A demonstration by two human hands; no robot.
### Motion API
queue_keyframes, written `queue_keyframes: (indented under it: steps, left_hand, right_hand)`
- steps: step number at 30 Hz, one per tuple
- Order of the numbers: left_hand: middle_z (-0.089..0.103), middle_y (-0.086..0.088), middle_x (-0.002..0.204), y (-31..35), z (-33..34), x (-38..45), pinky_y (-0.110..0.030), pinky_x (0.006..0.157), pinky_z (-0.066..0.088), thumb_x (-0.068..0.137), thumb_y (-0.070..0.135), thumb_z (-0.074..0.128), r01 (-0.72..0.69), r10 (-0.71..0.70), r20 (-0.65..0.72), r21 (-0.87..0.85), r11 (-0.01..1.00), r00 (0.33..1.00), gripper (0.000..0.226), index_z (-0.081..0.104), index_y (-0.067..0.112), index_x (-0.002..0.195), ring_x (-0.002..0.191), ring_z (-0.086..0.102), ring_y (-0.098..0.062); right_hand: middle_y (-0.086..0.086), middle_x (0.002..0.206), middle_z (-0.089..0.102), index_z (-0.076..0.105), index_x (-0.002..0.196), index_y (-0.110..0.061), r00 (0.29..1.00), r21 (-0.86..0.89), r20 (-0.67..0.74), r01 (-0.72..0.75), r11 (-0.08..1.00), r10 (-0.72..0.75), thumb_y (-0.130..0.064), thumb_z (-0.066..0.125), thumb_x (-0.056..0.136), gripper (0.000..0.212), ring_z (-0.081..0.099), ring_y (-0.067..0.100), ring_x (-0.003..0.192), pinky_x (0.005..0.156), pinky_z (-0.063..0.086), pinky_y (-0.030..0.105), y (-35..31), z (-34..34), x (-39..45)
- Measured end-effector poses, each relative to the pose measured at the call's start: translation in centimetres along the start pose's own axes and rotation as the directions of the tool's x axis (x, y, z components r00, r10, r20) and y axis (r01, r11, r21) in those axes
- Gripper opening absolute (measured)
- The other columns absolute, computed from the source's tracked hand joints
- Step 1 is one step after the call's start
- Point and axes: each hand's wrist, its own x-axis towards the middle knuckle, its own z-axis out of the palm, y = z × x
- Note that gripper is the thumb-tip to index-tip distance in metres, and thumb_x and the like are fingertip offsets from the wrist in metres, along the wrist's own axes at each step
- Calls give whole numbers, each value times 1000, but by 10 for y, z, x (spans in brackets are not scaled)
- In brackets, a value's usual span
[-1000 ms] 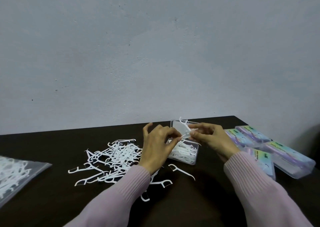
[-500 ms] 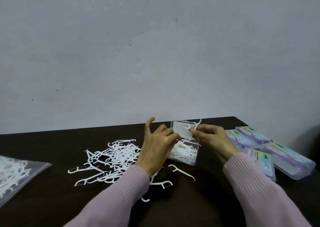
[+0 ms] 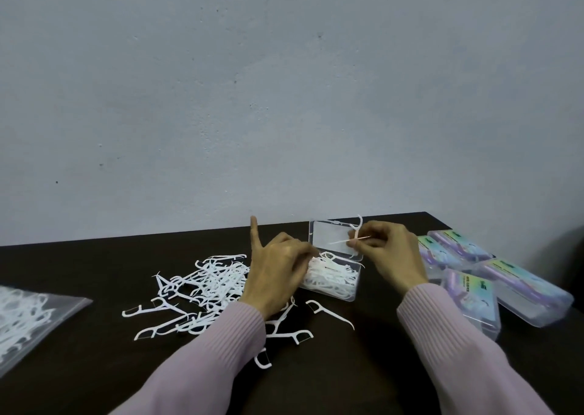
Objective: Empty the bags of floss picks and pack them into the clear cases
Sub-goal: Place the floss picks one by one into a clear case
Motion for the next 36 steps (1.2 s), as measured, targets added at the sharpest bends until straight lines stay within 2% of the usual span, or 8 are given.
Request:
queue_keyframes:
  steps: [3, 6, 9, 13, 17, 20, 24, 36]
  left_hand:
    - [64, 19, 91, -6, 3, 2, -44, 116, 14, 91, 24, 57, 146, -146, 12, -142, 979, 989, 14, 66, 32, 98, 87, 51, 4]
    - [67, 12, 95, -9, 6, 3, -27, 87, 51, 90, 15, 59, 294, -286, 82, -419, 859, 955, 16, 66, 25, 100, 89, 61, -1]
    - [66, 7, 101, -10, 7, 3, -14, 79, 49, 90, 11, 58, 369, -337, 155, -477, 798, 929, 21, 64, 21, 108, 91, 60, -1]
    - [62, 5, 116, -6, 6, 0, -12, 82, 46, 92, 13, 57, 402, -292, 286, -496, 770, 913, 37, 53, 20, 129, 98, 58, -2]
    - [56, 4, 124, -2, 5, -1, -8, 83, 45, 95, 7, 50, 412, -241, 359, -546, 730, 902, 52, 35, 21, 143, 107, 53, -5]
    - [61, -1, 119, -2, 7, -1, -10, 80, 46, 95, 6, 49, 434, -283, 343, -543, 719, 896, 49, 35, 18, 141, 102, 57, -6]
    - [64, 2, 105, -3, 8, -2, -6, 71, 47, 93, 6, 51, 432, -308, 307, -545, 719, 900, 41, 45, 16, 132, 88, 59, -3]
    - [64, 4, 99, -4, 12, -5, -7, 71, 46, 91, 5, 53, 417, -308, 286, -531, 737, 907, 34, 50, 15, 124, 80, 58, -1]
  right_hand:
    - [-3, 85, 65, 61, 91, -21, 1000, 22, 10, 1, 1000, -1, -5, 74, 74, 27, 62, 1, 72, 55, 47, 7, -1, 4, 0]
    - [-6, 81, 63, 61, 87, -18, 1000, 0, 23, 18, 1000, -18, -6, 73, 75, 21, 60, 0, 71, 57, 49, 8, 0, 11, -2]
    - [-2, 88, 66, 62, 88, -22, 994, -118, 68, 93, 989, -86, -10, 72, 78, 19, 62, 2, 74, 71, 54, 16, 2, 16, -4]
    - [-6, 101, 57, 67, 92, -24, 971, -269, 159, 219, 938, -181, -15, 70, 81, 14, 55, 0, 69, 68, 43, 10, 2, 17, -5]
    - [-6, 96, 58, 68, 100, -24, 966, -365, 162, 248, 897, -201, -22, 66, 85, 15, 51, 2, 74, 80, 49, 25, -4, 9, -5]
    - [-10, 100, 64, 64, 104, -32, 961, -526, 203, 267, 808, -186, -30, 61, 88, 17, 55, 5, 90, 100, 34, 33, -5, 5, -6]
    - [-11, 114, 60, 62, 112, -34, 947, -643, 266, 315, 698, -182, -37, 54, 91, 22, 49, 8, 109, 102, 23, 35, -3, 12, -9]
    - [-11, 117, 61, 63, 110, -33, 938, -622, 306, 328, 711, -165, -27, 54, 93, 20, 53, 8, 108, 105, 22, 32, -1, 15, -9]
